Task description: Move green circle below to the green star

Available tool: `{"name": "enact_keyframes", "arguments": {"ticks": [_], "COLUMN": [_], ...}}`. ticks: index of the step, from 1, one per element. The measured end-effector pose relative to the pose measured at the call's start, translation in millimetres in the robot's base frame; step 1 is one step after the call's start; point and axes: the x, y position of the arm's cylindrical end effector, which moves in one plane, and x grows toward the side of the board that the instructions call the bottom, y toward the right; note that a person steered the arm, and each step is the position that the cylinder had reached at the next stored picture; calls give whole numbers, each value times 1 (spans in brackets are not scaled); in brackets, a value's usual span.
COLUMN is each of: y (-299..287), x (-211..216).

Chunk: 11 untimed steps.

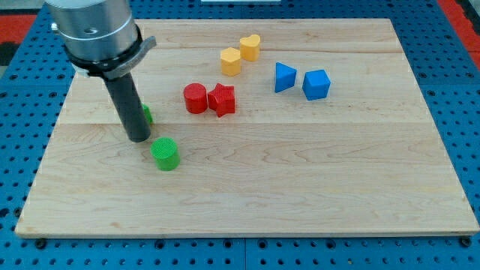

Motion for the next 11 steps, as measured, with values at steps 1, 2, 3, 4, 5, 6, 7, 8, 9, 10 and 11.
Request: {"name": "enact_keyframes", "arguments": {"ticks": [1,2,3,4,5,6,7,8,9,10,11], "y": [-27,-33,-23,-9,22,100,75,64,59,3,30], "x": [0,-6,-31,-45,-15,-11,64,60,4,6,21]}}
